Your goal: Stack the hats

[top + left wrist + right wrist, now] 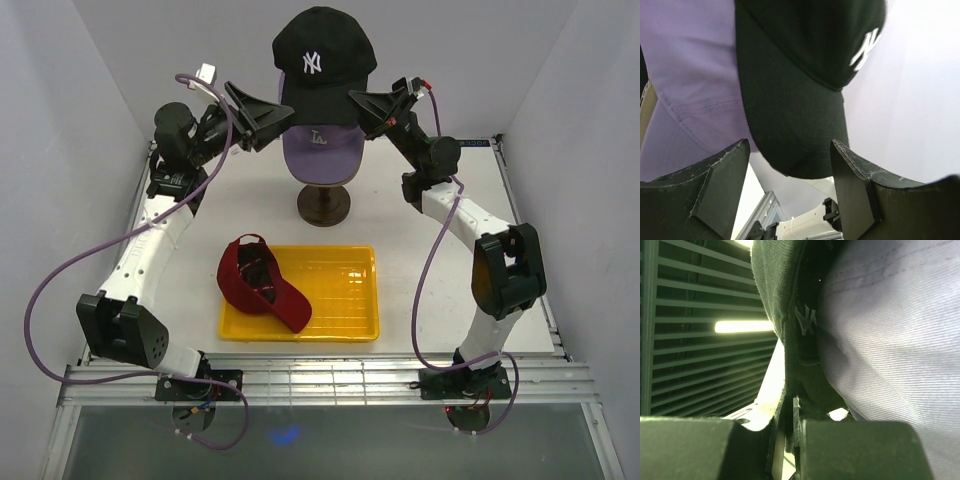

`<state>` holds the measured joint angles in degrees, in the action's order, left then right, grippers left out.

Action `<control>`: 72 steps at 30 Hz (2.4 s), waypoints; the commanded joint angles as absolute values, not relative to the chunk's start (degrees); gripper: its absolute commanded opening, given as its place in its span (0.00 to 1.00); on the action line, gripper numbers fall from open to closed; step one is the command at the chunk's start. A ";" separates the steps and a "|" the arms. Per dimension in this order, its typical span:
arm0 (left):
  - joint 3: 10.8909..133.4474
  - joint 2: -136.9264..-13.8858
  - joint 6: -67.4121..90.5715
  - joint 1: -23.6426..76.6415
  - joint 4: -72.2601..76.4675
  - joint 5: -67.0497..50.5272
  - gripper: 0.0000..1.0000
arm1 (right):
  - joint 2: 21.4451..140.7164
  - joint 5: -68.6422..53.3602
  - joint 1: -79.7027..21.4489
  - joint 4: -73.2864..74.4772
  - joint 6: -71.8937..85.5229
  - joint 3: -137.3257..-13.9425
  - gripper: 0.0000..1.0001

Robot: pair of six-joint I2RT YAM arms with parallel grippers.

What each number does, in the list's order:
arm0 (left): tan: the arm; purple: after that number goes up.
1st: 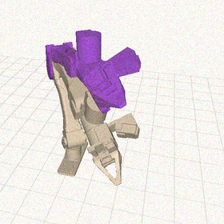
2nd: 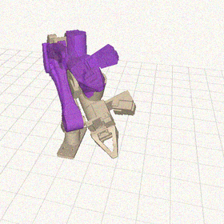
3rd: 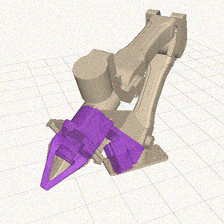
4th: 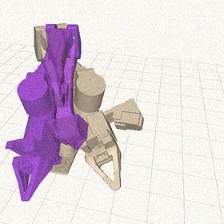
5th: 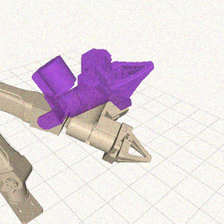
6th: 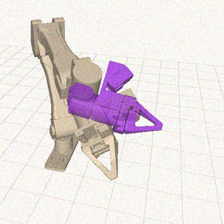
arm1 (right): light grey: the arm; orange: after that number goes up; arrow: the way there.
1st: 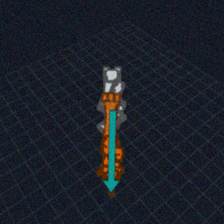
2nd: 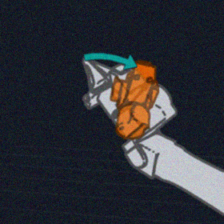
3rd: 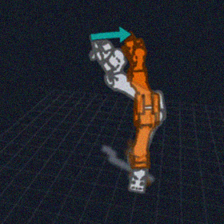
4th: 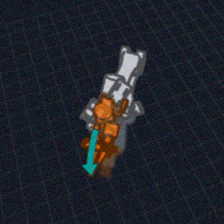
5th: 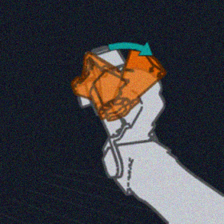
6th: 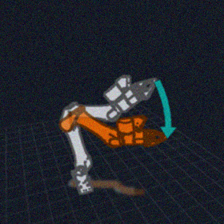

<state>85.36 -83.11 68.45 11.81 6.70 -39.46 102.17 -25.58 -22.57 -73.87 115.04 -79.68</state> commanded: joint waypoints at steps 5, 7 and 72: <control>83.23 -81.04 68.47 12.74 8.00 -39.90 0.75 | 102.30 -25.66 -22.68 -85.96 131.13 -80.68 0.08; 83.58 -81.12 68.82 12.66 8.26 -39.81 0.76 | 102.30 -26.19 -22.59 -85.78 130.96 -80.86 0.08; 82.88 -82.00 68.64 12.74 8.97 -41.39 0.00 | 94.21 -52.38 -15.47 -18.14 83.16 -98.58 0.18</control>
<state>81.97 -82.91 71.44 12.95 9.06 -40.66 93.78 -50.63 -15.70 -25.43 90.04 -91.39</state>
